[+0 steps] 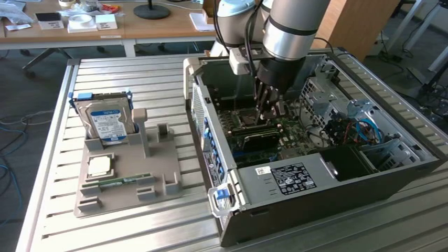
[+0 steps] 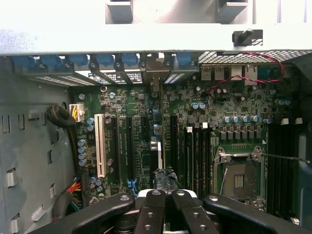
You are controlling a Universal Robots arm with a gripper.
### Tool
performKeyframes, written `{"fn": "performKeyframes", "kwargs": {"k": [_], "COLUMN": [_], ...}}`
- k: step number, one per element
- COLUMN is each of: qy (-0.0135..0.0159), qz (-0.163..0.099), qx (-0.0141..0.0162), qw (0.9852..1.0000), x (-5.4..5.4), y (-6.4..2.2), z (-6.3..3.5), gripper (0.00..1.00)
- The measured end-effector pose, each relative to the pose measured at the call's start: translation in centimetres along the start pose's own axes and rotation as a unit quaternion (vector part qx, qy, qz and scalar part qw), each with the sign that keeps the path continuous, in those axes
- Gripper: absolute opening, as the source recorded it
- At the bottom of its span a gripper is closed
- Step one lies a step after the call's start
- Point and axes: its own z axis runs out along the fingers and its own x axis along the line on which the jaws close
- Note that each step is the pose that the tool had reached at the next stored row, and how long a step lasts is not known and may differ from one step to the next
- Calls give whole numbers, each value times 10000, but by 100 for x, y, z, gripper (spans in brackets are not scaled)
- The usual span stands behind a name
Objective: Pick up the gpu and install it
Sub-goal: 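Press down on the gpu until it lock into place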
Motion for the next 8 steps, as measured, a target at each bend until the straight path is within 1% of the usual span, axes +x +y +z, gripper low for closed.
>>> {"fn": "performKeyframes", "kwargs": {"k": [8], "qy": [0], "qz": [0], "qx": [0], "qw": [10000], "x": [13], "y": [0], "z": [8], "gripper": [11]}}
